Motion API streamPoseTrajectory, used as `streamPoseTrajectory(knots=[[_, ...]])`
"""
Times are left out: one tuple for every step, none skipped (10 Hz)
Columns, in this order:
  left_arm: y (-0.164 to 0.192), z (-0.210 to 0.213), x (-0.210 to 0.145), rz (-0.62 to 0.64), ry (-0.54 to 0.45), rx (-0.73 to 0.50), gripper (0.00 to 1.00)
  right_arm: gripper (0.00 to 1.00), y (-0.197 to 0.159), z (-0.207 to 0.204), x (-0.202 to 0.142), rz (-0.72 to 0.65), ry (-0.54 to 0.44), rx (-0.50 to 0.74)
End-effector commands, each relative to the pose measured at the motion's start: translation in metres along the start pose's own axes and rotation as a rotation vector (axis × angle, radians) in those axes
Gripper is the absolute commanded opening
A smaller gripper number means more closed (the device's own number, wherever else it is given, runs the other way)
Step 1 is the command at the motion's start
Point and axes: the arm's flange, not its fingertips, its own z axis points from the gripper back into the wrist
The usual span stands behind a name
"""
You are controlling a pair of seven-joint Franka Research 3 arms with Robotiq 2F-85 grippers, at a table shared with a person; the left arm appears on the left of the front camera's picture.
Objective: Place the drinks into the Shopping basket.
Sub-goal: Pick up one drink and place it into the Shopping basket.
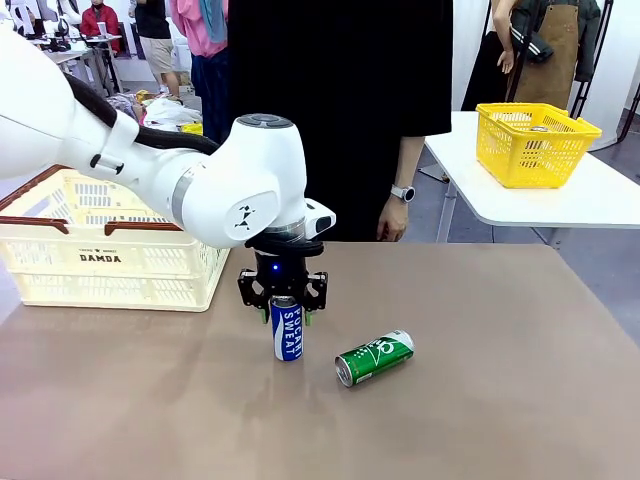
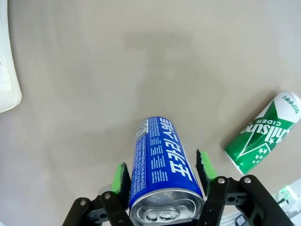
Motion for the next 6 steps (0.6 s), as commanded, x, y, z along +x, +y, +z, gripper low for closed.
streamPoseTrajectory(knots=[[-0.0008,-0.0002,0.0018,-0.038,0.013,-0.013,0.00,1.00,0.0014,-0.0007,0.0031,0.027,-0.011,0.029],[-0.0024,-0.0003,-0.0004,-0.044,0.012,-0.012,0.00,1.00,0.0014,-0.0007,0.0031,0.027,-0.011,0.029],[-0.0029,0.0001,-0.0018,-0.049,0.016,-0.016,0.00,1.00,0.0014,-0.0007,0.0031,0.027,-0.011,0.029],[-0.0031,0.0004,-0.0021,-0.050,0.016,-0.016,0.00,1.00,0.0014,-0.0007,0.0031,0.027,-0.011,0.029],[-0.0024,0.0001,-0.0024,-0.048,0.017,-0.013,0.00,1.00,0.0014,-0.0007,0.0031,0.027,-0.011,0.029],[-0.0022,0.0011,-0.0036,-0.064,0.025,-0.014,0.00,1.00,0.0014,-0.0007,0.0031,0.027,-0.011,0.029]])
